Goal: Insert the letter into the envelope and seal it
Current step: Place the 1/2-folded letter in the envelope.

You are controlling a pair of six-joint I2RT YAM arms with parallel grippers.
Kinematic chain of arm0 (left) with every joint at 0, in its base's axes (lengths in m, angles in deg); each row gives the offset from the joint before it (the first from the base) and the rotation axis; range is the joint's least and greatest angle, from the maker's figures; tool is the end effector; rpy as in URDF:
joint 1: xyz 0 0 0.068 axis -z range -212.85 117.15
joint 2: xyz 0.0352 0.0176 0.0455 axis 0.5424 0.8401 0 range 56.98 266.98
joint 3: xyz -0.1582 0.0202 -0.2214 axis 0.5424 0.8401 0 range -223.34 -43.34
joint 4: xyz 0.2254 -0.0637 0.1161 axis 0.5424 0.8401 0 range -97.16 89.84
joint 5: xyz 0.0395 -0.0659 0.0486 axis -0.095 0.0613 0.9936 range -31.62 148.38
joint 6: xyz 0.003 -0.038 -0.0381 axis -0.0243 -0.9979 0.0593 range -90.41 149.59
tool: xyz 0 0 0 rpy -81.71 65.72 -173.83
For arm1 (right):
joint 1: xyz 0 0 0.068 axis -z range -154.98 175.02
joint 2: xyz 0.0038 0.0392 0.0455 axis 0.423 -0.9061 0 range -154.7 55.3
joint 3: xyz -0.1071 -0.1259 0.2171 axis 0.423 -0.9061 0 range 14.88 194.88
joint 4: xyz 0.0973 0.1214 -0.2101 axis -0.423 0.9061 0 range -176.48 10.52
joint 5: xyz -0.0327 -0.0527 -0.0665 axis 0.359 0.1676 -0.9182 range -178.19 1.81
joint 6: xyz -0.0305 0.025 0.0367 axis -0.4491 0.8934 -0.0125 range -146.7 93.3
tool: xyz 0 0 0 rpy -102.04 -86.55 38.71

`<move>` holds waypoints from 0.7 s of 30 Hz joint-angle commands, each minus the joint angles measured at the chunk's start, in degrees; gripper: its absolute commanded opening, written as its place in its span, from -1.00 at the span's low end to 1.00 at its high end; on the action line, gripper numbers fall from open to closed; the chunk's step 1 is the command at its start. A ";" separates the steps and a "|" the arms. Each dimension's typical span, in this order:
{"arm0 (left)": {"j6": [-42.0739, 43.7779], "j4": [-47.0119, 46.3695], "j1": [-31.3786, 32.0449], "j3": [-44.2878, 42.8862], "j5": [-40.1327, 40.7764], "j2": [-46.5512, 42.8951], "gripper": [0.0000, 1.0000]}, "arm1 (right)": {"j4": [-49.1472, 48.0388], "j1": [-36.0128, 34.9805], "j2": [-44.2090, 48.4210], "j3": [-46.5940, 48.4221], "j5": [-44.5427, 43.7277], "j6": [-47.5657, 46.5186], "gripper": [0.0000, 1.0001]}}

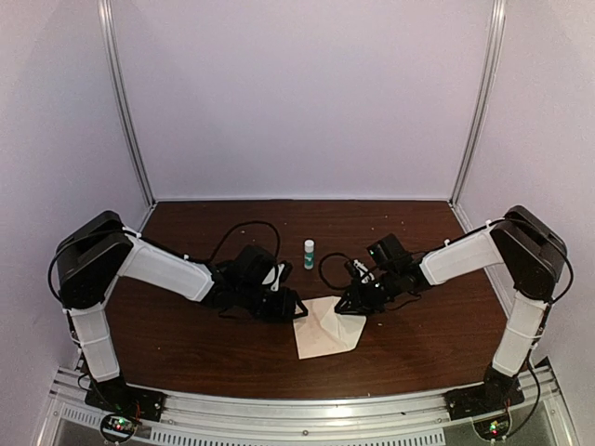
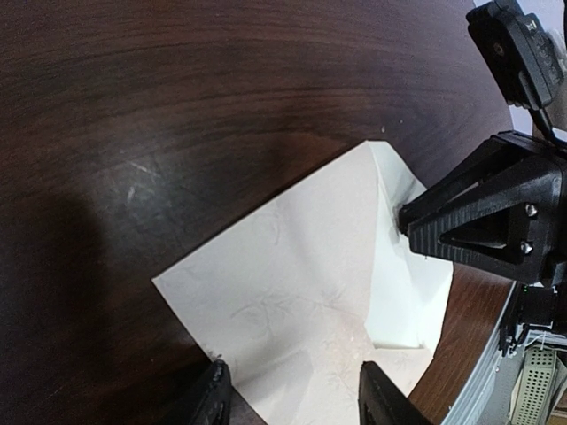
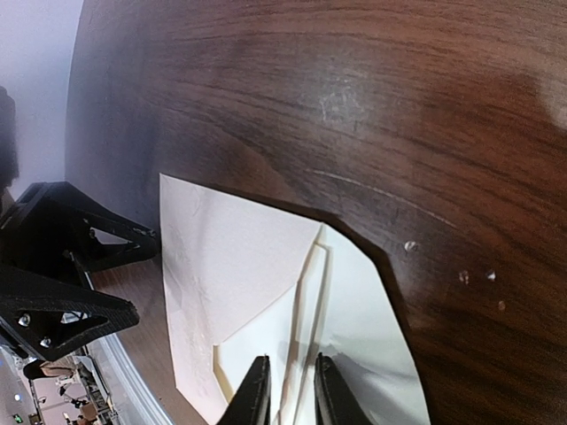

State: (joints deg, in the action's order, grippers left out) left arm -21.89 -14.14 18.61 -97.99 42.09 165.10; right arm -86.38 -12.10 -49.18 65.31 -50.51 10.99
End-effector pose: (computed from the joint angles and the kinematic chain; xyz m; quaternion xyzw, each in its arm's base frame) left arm 0.2230 -0.2962 0.1249 0.0524 0.9194 -0.3691 0.1257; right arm 0.2566 0.2216 0.1233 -0.0949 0.9010 0.4210 0.0447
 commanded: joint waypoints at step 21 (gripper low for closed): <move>0.77 -0.88 -0.29 -0.18 -0.67 1.94 0.00 | -2.11 -1.12 -2.64 1.24 1.00 0.61 -0.72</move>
State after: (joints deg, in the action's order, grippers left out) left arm -21.91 -14.42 18.57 -97.99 41.67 165.25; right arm -87.69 -12.27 -50.10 65.57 -49.58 11.18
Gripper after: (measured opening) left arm 0.501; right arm 0.143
